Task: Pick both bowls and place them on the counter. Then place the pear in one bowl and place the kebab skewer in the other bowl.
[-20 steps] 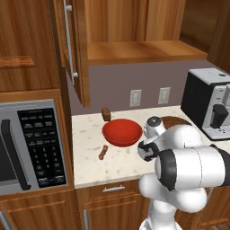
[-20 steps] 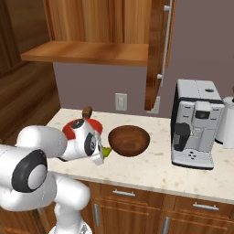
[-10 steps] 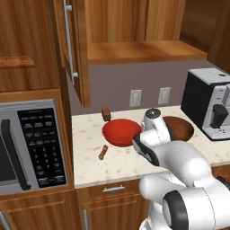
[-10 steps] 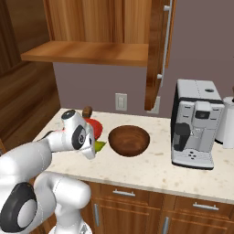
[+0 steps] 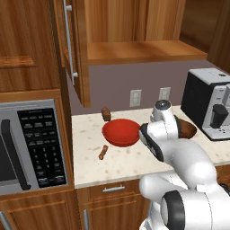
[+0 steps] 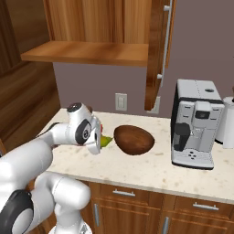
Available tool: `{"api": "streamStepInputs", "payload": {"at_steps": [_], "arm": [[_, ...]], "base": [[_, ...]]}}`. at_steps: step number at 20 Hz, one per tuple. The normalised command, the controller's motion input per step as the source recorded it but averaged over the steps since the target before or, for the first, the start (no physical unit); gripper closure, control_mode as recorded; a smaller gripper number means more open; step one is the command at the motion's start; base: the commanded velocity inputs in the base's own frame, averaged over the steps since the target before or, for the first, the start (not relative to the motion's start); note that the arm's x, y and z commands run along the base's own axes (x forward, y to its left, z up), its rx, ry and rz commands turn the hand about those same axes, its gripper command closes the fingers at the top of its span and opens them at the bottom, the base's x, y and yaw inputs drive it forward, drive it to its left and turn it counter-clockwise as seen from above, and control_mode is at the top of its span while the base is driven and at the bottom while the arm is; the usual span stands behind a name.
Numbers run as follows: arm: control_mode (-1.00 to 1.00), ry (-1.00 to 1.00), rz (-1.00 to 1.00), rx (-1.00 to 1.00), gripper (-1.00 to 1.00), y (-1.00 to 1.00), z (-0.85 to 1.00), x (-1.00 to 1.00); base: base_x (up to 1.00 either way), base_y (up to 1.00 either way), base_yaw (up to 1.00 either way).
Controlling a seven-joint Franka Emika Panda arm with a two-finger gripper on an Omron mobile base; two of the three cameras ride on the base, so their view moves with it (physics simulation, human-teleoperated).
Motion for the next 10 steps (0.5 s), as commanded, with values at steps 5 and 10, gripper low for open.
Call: {"api": "streamStepInputs", "payload": {"at_steps": [5,10], "arm": [[-1.0,-0.01,-0.05,0.06,1.0,-0.16,0.2,-0.01],[-1.0,0.0,0.0,0.06,1.0,0.01,0.01,-0.17]], "base": [[0.0,0.0,0.0],[0.0,0.0,0.0]]}}
